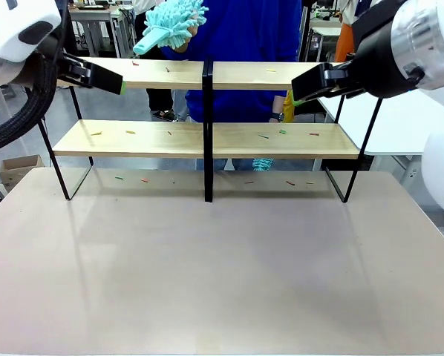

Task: Clean the shelves.
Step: Pick up the Duster when the human hands it over.

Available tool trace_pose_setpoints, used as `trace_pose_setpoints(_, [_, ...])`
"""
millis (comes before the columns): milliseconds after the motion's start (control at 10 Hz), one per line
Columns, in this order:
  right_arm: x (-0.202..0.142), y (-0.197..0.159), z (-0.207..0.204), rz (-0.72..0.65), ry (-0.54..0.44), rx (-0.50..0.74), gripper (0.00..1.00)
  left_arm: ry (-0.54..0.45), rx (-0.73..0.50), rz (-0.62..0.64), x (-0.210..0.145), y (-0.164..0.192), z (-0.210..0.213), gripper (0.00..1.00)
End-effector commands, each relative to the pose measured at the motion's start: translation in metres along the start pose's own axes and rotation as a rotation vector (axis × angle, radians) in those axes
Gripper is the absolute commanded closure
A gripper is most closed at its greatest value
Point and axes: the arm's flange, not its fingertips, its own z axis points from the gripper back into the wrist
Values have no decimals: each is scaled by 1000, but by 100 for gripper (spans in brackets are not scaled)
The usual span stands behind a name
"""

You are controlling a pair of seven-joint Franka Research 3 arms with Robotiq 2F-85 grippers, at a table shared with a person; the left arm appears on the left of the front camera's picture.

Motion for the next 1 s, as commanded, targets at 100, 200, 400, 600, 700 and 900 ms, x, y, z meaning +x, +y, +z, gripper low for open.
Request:
trace_pose_setpoints(100, [0,0,0,-3,0,5,0,183,-657,32,42,67,-8,0])
trace_pose_setpoints(200, [0,0,0,-3,0,5,0,153,-881,84,43,83,-14,0])
trace_pose_setpoints(400, [0,0,0,-3,0,5,0,50,-465,36,31,46,-27,0])
trace_pose_setpoints(600, [0,0,0,-3,0,5,0,38,-647,118,38,74,-27,0])
trace_pose_setpoints(700, [0,0,0,-3,0,5,0,56,-824,189,46,95,-38,0])
trace_pose_setpoints(900, [0,0,0,-3,0,5,0,55,-975,395,59,131,-60,0])
